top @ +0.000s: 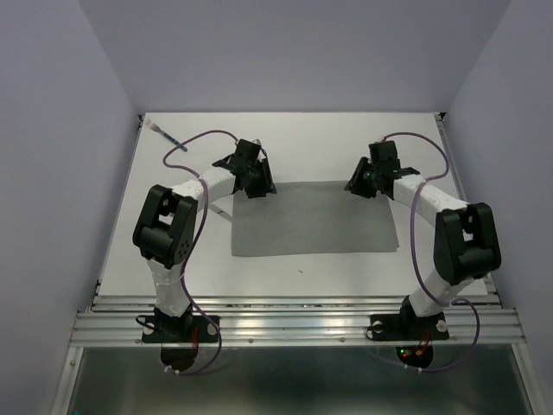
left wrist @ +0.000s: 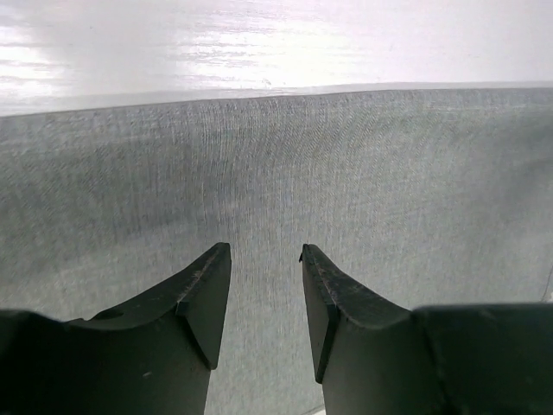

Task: Fold the napkin into a case and place the utensils inside
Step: Smooth out the rectangle-folded napkin at the center of the board, then pick up the rectangle-folded napkin from the center of the board.

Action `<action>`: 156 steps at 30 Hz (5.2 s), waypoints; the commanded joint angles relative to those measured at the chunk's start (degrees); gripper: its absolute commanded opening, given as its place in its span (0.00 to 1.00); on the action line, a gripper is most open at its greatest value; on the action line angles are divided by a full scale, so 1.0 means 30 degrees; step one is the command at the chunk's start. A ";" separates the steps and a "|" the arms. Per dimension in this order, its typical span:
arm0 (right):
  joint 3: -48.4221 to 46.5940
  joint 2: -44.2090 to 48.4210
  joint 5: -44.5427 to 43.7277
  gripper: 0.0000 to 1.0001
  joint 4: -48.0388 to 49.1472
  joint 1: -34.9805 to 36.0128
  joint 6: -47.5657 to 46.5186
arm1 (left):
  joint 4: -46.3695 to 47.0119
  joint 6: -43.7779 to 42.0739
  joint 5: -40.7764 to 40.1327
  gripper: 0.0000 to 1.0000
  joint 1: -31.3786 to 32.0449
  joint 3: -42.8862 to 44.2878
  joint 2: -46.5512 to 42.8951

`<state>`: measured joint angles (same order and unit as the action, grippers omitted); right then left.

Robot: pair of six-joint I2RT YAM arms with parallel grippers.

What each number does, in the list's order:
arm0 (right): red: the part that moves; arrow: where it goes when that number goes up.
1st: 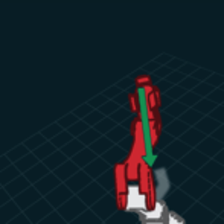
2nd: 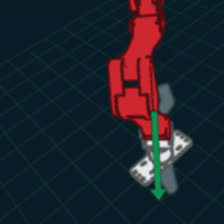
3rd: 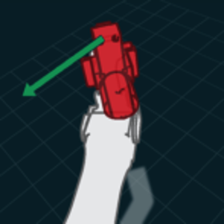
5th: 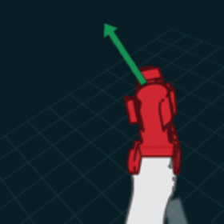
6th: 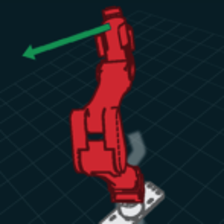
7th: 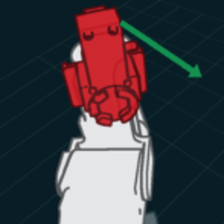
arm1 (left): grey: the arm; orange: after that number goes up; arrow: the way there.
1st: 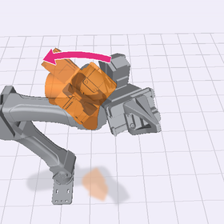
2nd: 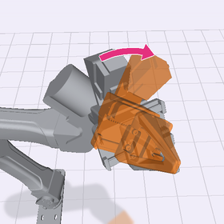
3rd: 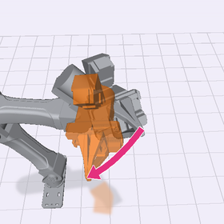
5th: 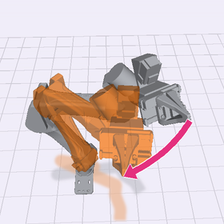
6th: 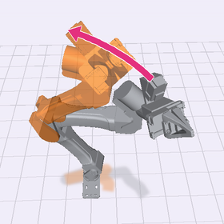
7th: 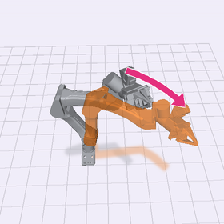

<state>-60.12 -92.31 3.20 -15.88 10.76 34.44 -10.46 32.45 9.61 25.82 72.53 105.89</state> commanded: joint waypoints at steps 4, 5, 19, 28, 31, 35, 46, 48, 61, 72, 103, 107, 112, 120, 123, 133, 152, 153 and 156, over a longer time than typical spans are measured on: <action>-0.5937 -0.5053 0.1477 0.31 0.0899 0.2445 0.1117 | -0.0176 0.0609 0.0197 0.49 0.0093 0.2449 0.2084; -0.6469 -0.5581 0.1713 0.30 0.0869 0.2795 0.1177 | -0.0205 0.0610 0.0080 0.49 0.0093 0.2627 0.2232; -0.8674 -0.9309 0.0574 0.18 0.0107 0.2538 0.1294 | -0.0587 0.0405 -0.0155 0.48 -0.0082 0.2458 0.3408; -0.6067 -0.6996 -0.0539 0.17 0.0136 -0.0070 0.0038 | -0.0118 0.0376 0.0020 0.48 -0.0317 0.1048 0.3084; -0.5275 -0.6642 -0.0570 0.17 0.0107 -0.1384 -0.0228 | 0.0000 0.0376 0.0050 0.48 -0.0317 0.0901 0.2996; -0.4454 -0.5998 -0.0481 0.17 0.0166 -0.2996 -0.0666 | 0.0000 0.0288 0.0021 0.48 -0.0346 0.0755 0.2820; -0.4394 -0.5791 -0.0658 0.17 0.0108 -0.5051 -0.1313 | -0.0878 -0.0268 -0.0360 0.48 -0.0755 0.2335 0.2674; -0.4394 -0.5879 -0.0453 0.17 0.0166 -0.5053 -0.1342 | -0.0879 -0.0327 -0.0244 0.48 -0.1253 0.2511 0.2586; -0.4101 -0.6260 0.0163 0.15 0.0254 -0.5053 -0.1342 | -0.0703 -0.0386 -0.0125 0.48 -0.2865 0.3098 0.3638; -0.3955 -0.6290 -0.0129 0.15 0.0225 -0.5053 -0.1664 | -0.0235 -0.0093 -0.0683 0.48 -0.3627 0.2133 0.3524; -0.4629 -0.6290 -0.0979 0.14 -0.0567 -0.5815 -0.1957 | -0.0088 0.0112 -0.1092 0.47 -0.3276 0.1165 0.2498; -0.4629 -0.6377 -0.0950 0.14 -0.0596 -0.5815 -0.1957 | -0.0175 0.0083 -0.1385 0.47 -0.3364 0.1310 0.2555; -0.4658 -0.6436 -0.0979 0.14 -0.0596 -0.5815 -0.1986 | -0.0294 0.0053 -0.1853 0.47 -0.3539 0.1165 0.2674; -0.4658 -0.6524 -0.1211 0.14 -0.0654 -0.5815 -0.2045 | -0.0117 -0.0005 -0.2030 0.47 -0.3920 0.0842 0.2439; -0.4687 -0.6465 -0.1682 0.14 -0.0742 -0.5815 -0.2133 | -0.0147 -0.0121 -0.2176 0.47 -0.3979 0.0813 0.2351; -0.4775 -0.6231 -0.1361 0.14 -0.0918 -0.5815 -0.2074 | -0.0088 -0.0239 -0.2147 0.47 -0.4038 0.0373 0.2263; -0.0976 -0.1255 -0.2387 0.61 -0.1767 -0.5991 -0.2367 | -0.0644 -0.0591 -0.2352 0.48 -0.3628 0.0813 -0.0136; -0.0561 -0.1019 -0.2357 0.62 -0.1855 -0.5991 -0.2338 | -0.0703 -0.0591 -0.2323 0.48 -0.3599 0.0813 -0.0313; 0.0642 -0.0375 -0.1773 0.65 -0.2293 -0.5991 -0.2483 | -0.1112 -0.0591 -0.2469 0.48 -0.3598 0.0842 -0.0812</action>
<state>-62.61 -95.85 -1.85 -19.64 -6.70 28.08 -12.01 31.75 3.75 14.92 75.37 108.62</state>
